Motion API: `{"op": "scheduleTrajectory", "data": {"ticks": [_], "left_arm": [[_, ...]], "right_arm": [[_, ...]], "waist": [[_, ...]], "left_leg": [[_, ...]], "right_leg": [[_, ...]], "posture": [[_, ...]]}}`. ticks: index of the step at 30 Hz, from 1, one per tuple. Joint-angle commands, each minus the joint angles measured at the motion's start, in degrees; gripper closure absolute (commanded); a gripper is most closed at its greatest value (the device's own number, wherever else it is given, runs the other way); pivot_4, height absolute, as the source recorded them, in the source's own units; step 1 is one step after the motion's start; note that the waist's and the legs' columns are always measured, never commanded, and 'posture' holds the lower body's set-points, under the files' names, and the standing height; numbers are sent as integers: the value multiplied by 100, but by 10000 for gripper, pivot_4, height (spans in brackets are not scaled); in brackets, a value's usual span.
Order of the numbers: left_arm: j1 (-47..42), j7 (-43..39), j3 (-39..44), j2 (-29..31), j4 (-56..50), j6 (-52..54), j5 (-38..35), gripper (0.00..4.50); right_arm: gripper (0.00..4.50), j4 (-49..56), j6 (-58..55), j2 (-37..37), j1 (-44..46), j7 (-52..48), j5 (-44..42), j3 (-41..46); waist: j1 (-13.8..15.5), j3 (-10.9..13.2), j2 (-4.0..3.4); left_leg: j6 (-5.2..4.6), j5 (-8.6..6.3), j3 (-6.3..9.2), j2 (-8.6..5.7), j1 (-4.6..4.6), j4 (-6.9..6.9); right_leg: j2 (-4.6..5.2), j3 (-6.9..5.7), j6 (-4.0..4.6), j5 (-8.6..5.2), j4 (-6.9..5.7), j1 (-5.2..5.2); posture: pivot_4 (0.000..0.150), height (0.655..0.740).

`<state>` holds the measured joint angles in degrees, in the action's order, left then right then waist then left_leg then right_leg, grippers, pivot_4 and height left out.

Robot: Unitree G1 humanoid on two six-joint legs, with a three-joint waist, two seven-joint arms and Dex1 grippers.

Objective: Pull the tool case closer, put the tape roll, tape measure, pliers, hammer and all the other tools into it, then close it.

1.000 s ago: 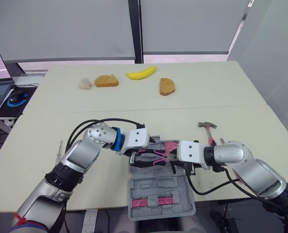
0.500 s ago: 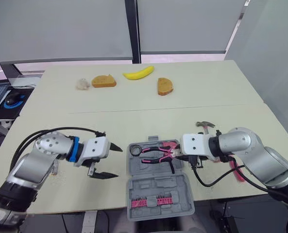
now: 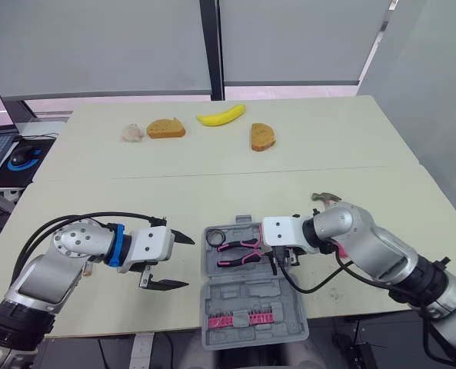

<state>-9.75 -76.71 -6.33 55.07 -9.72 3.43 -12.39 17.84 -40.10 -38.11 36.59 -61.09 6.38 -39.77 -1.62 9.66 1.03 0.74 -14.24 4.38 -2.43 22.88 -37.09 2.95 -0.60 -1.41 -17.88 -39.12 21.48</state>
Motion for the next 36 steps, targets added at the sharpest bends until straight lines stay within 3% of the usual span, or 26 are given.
{"op": "scheduleTrajectory", "data": {"ticks": [1,25,27,33,36], "left_arm": [[4,41,71,58,-172,-22,14,0],[-68,193,-87,-103,-155,-8,133,0],[-83,205,-85,-126,-147,-3,141,0],[-76,271,-63,-147,-147,37,121,0],[-65,283,-53,-142,-142,41,117,0]], "right_arm": [[32788,-59,205,129,93,63,153,31],[32788,-742,143,814,-86,90,387,-16],[25601,-743,157,814,-66,73,351,46],[11740,-240,-37,779,18,-199,-101,473],[11740,-167,202,922,34,-102,-308,721]], "waist": [[0,0,0],[-2,0,0],[-3,0,0],[-3,0,0],[-3,0,0]], "left_leg": [[0,0,-1,0,0,0],[0,0,-1,0,-2,0],[0,0,0,0,-2,0],[0,0,0,0,-2,-1],[0,0,1,1,-2,0]], "right_leg": [[0,1,0,0,0,0],[-2,2,0,0,-6,3],[-2,1,0,0,-6,2],[-2,2,0,0,-6,3],[-2,1,0,0,-6,2]], "posture": [[1500,7400],[1500,7400],[1500,7400],[1500,7400],[1500,7400]]}}
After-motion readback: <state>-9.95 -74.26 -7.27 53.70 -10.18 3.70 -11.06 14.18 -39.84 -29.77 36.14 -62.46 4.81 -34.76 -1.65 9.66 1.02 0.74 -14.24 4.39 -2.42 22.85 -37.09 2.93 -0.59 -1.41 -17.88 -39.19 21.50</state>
